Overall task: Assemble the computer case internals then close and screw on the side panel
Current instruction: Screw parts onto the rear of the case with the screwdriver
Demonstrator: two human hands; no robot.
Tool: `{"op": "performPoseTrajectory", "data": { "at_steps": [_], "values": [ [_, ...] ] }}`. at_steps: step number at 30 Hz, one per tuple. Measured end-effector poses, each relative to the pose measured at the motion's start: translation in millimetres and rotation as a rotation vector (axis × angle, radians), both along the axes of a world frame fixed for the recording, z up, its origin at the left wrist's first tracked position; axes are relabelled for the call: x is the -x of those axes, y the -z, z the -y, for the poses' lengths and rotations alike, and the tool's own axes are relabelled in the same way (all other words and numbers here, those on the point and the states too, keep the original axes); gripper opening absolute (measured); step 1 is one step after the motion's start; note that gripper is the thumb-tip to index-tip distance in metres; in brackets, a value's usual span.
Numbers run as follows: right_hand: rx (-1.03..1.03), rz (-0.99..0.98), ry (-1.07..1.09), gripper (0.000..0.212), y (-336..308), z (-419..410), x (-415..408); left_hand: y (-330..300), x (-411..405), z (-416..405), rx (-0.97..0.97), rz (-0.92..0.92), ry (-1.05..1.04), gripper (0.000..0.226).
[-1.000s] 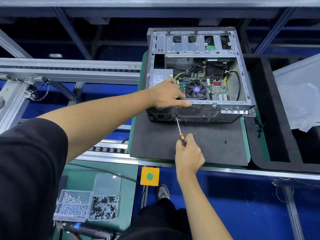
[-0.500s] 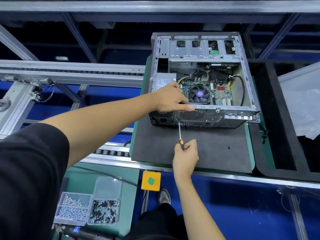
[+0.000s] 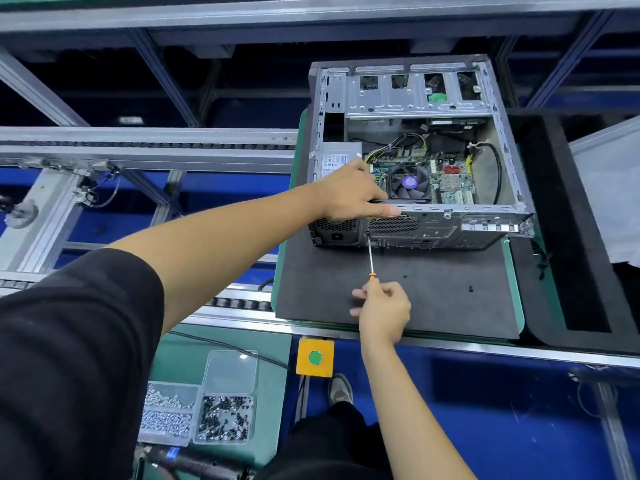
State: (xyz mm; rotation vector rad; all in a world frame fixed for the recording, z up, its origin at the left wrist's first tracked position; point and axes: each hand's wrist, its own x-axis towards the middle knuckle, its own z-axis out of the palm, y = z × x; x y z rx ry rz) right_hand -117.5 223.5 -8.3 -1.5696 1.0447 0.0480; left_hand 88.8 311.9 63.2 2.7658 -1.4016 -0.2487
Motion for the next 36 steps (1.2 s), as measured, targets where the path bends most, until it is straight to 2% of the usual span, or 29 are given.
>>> {"op": "performPoseTrajectory", "data": {
  "at_steps": [2, 3, 5, 8, 9, 10, 12, 13, 14, 15, 16, 18, 21, 24, 26, 29, 30, 31, 33, 34, 35, 36],
  "values": [
    [0.338, -0.033, -0.14, 0.018, 3.1, 2.2, 2.4, -0.9, 0.2, 0.8, -0.004, -0.001, -0.006, 0.064],
    [0.435, -0.033, -0.19, 0.023, 4.4, 3.5, 2.9, -1.5, 0.5, 1.1, -0.002, -0.002, -0.007, 0.065],
    [0.52, -0.018, -0.262, 0.039, 8.3, 5.1, 3.4, -3.0, 1.2, 0.9, 0.0, -0.002, -0.009, 0.065],
    [0.566, 0.07, -0.295, 0.03, 11.5, 9.7, 3.1, -5.1, 2.4, 1.1, -0.007, -0.008, -0.008, 0.066],
    [0.438, 0.108, -0.24, 0.028, 12.8, 11.0, 2.1, -5.5, 2.8, 1.4, -0.007, -0.01, -0.007, 0.065],
    [0.171, 0.139, -0.135, 0.028, 13.5, 12.3, -0.2, -5.6, 2.8, 1.5, -0.005, -0.013, -0.004, 0.062],
    [-0.579, 0.117, 0.104, 0.028, 10.8, 13.9, -4.5, -5.8, 2.7, 1.3, -0.001, -0.019, 0.004, 0.059],
    [-0.879, 0.075, 0.171, 0.024, 8.4, 16.7, -4.8, -5.8, 2.8, 1.3, 0.002, -0.021, 0.006, 0.058],
    [-1.026, 0.044, 0.195, 0.019, 7.8, 19.0, -4.9, -6.3, 2.6, 1.6, 0.004, -0.021, 0.006, 0.059],
    [-1.054, 0.029, 0.188, 0.016, 6.5, 20.0, -4.3, -6.7, 2.8, 1.4, 0.004, -0.024, 0.003, 0.06],
    [-1.012, 0.03, 0.166, 0.014, 6.0, 21.3, -4.6, -7.3, 2.8, 1.2, 0.002, -0.023, 0.002, 0.061],
    [-0.727, 0.057, 0.109, 0.013, 6.0, 20.8, -3.2, -7.3, 3.2, 0.9, -0.003, -0.015, 0.0, 0.064],
    [-0.05, 0.101, 0.001, 0.022, 9.0, 10.5, 3.6, -6.8, 4.4, 1.6, -0.005, -0.015, -0.003, 0.067],
    [0.552, 0.048, -0.231, 0.026, 12.9, 6.5, 9.0, -7.6, 4.8, 1.0, -0.014, -0.004, -0.006, 0.068],
    [0.73, 0.02, -0.337, 0.027, 13.8, 10.0, 6.7, -7.9, 4.7, 0.9, -0.004, -0.008, 0.0, 0.066],
    [0.76, -0.005, -0.412, 0.031, 16.8, 11.5, 0.2, -7.3, 4.0, 2.6, 0.009, -0.014, -0.002, 0.066],
    [0.69, 0.026, -0.397, 0.029, 17.2, 9.9, 0.3, -7.3, 3.7, 2.8, 0.009, -0.011, -0.003, 0.066],
    [0.498, 0.087, -0.332, 0.027, 19.2, 8.6, -0.2, -7.1, 3.4, 2.4, 0.01, -0.006, -0.005, 0.067],
    [-0.234, 0.176, -0.064, 0.028, 17.8, 9.2, -3.8, -6.7, 2.3, 1.4, 0.018, -0.004, -0.001, 0.067],
    [-0.622, 0.142, 0.06, 0.026, 13.5, 11.0, -5.4, -6.5, 2.1, 0.9, 0.024, -0.008, 0.001, 0.066],
    [-0.87, 0.096, 0.144, 0.022, 9.4, 14.0, -6.3, -6.1, 2.2, 0.9, 0.026, -0.012, 0.001, 0.066],
    [-0.937, 0.058, 0.169, 0.017, 7.1, 16.4, -7.4, -5.6, 2.2, 1.1, 0.026, -0.012, -0.001, 0.067]
  ]
}}
